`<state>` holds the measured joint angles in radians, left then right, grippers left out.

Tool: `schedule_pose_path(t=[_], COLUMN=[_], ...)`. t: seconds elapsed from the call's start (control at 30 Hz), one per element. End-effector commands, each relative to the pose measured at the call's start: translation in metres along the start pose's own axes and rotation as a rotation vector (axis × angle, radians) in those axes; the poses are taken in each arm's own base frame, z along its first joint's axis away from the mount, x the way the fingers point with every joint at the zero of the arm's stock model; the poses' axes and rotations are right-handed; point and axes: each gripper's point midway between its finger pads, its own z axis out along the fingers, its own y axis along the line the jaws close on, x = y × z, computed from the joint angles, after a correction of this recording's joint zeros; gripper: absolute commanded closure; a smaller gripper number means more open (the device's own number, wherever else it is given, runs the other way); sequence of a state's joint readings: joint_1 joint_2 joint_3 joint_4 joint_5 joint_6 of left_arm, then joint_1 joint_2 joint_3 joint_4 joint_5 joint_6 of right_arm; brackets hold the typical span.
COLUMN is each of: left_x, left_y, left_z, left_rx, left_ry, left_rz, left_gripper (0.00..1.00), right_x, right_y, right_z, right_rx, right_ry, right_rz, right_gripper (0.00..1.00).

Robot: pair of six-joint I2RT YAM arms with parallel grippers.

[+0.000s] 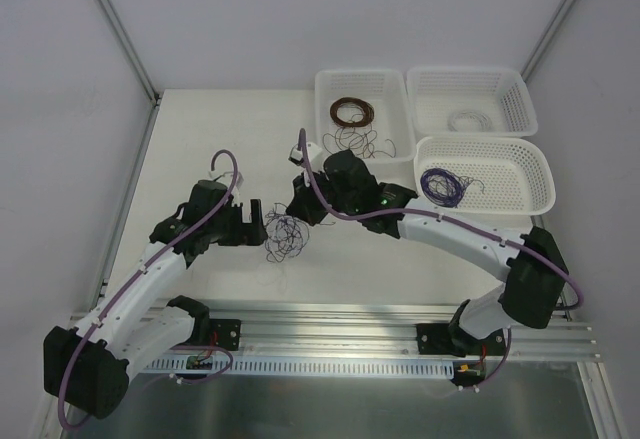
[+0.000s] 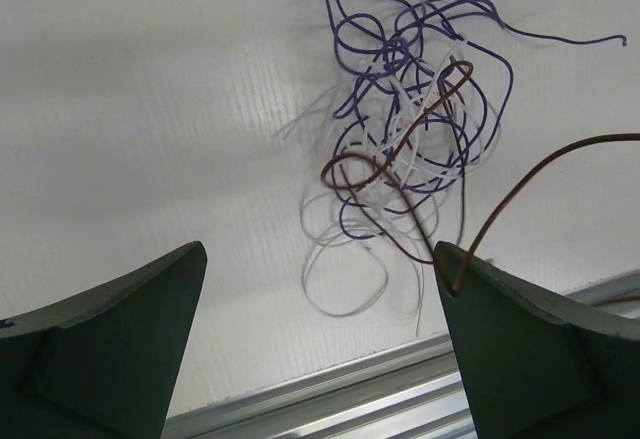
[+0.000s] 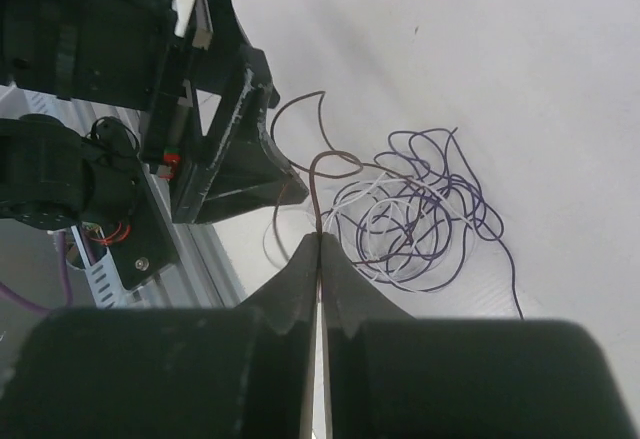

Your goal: Untangle the cables

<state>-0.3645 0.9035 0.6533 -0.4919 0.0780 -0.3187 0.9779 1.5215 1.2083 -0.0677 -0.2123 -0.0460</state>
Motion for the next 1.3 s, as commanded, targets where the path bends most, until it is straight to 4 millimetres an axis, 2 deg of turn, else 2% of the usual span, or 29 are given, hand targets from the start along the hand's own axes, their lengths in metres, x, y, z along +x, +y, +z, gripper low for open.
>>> schedule_pose_path(t=[0.0, 0.1, 0.2, 0.23, 0.27, 0.4, 0.43, 0.53, 0.73, 0.87, 0.9, 0.97, 1.0, 1.07, 1.2, 1.23, 1.27], left_x=[-0.015, -0.021, -0.023, -0.019, -0.023, -0.018, -0.019, -0.015, -0.011, 0.001, 0.003, 0.01, 0.014, 0.017, 0.022, 0.024, 0.024], left_y=[-0.018, -0.032, -0.04, -0.042, -0.044, -0.058, -0.06, -0.062, -0.051, -0.046, -0.044, -0.041, -0.039, -0.037, -0.033, -0.031, -0.03], left_z=[-0.01, -0.014, -0.009, -0.004, -0.001, 0.015, 0.018, 0.035, 0.063, 0.079, 0.082, 0.089, 0.092, 0.094, 0.097, 0.098, 0.098], left_rx=[0.089, 0.154, 0.183, 0.188, 0.189, 0.166, 0.158, 0.115, 0.002, -0.043, -0.054, -0.077, -0.09, -0.099, -0.118, -0.125, -0.13], left_ry=[-0.044, -0.066, -0.085, -0.067, -0.086, -0.086, -0.086, -0.049, -0.013, 0.044, 0.055, 0.084, 0.101, 0.11, 0.12, 0.123, 0.121], left_rz=[-0.01, -0.066, -0.122, -0.163, -0.178, -0.177, -0.181, -0.206, -0.253, -0.277, -0.282, -0.286, -0.288, -0.287, -0.29, -0.288, -0.289], left_gripper=[0.01, 0.01, 0.01, 0.01, 0.02, 0.03, 0.03, 0.07, 0.23, 0.36, 0.38, 0.46, 0.5, 0.54, 0.59, 0.6, 0.62], right_x=[-0.027, -0.033, -0.037, -0.039, -0.039, -0.055, -0.064, -0.082, -0.107, -0.121, -0.132, -0.134, -0.14, -0.147, -0.164, -0.169, -0.173], right_y=[0.007, 0.01, 0.014, 0.013, 0.013, 0.018, 0.021, 0.027, 0.039, 0.044, 0.045, 0.044, 0.04, 0.037, 0.025, 0.025, 0.024], right_z=[-0.023, -0.032, -0.04, -0.043, -0.046, -0.066, -0.076, -0.097, -0.132, -0.163, -0.18, -0.195, -0.212, -0.231, -0.283, -0.305, -0.318], right_rx=[0.015, 0.014, 0.013, 0.027, 0.035, 0.047, 0.048, 0.05, 0.051, 0.063, 0.077, 0.103, 0.146, 0.184, 0.319, 0.342, 0.362], right_ry=[-0.061, -0.073, -0.089, -0.097, -0.098, -0.158, -0.189, -0.241, -0.313, -0.358, -0.398, -0.403, -0.425, -0.447, -0.519, -0.557, -0.581], right_rz=[-0.034, -0.034, -0.029, -0.031, -0.029, -0.034, -0.038, -0.049, -0.075, -0.104, -0.112, -0.131, -0.146, -0.168, -0.22, -0.241, -0.25], right_gripper=[0.99, 0.99, 0.99, 0.99, 0.99, 0.99, 0.99, 0.99, 0.99, 0.99, 0.99, 0.99, 0.99, 0.99, 0.99, 0.99, 0.99])
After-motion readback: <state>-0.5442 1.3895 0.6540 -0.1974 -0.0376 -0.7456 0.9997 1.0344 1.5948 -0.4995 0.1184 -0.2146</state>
